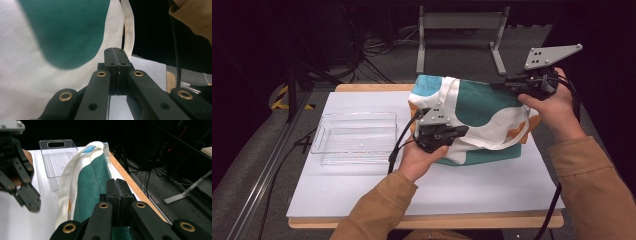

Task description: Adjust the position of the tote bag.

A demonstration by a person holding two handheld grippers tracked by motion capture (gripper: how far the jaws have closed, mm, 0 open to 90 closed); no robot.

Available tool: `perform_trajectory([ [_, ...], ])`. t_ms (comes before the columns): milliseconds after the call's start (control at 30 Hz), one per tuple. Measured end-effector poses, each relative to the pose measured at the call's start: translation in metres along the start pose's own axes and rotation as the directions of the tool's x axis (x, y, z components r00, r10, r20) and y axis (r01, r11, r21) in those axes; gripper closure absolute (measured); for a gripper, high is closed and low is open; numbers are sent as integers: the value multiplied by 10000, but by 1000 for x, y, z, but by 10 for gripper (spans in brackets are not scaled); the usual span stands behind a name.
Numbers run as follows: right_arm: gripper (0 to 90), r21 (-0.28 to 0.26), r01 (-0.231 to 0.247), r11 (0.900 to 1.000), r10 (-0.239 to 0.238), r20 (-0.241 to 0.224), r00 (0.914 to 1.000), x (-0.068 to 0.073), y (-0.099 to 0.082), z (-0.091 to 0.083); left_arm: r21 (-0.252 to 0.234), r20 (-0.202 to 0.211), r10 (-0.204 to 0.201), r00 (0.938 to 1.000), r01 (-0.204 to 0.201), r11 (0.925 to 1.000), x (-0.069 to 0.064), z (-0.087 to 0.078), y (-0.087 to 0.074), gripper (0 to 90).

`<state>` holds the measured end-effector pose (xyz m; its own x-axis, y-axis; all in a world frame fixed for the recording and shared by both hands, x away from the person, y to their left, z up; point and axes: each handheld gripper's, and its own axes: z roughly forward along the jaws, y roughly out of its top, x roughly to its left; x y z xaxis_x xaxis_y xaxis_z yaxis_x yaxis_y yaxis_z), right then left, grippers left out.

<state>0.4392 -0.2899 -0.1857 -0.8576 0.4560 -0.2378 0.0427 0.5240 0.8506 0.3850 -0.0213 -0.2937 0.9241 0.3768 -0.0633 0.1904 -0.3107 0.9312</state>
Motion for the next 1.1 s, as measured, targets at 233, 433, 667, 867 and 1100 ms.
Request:
perform_trajectory([
  [233, 897, -17, 63, 10000, -64, -27, 10000, 1, 0, -1, -134, -420, -241, 9988, 236, 9996, 2, 22, 3, 898],
  [433, 898, -44, 112, 9999, -112, -42, 9999, 2, 0, -1, -620, -930, -454, 9946, 398, 9973, 15, 23, 2, 899],
  [667, 897, -73, 175, 9998, -176, -51, 9998, 2, 0, 0, -602, -1035, -667, 9924, 607, 9963, 21, 31, 3, 899],
  [867, 897, -116, 194, 9997, -195, -48, 9998, 3, 0, -1, -636, -1280, -842, 9882, 766, 9950, 25, 34, 5, 899],
  [1100, 898, -322, 280, 9991, -286, -166, 9995, 8, -1, -4, -533, -1648, -862, 9826, 784, 9955, 27, 36, 7, 899],
])
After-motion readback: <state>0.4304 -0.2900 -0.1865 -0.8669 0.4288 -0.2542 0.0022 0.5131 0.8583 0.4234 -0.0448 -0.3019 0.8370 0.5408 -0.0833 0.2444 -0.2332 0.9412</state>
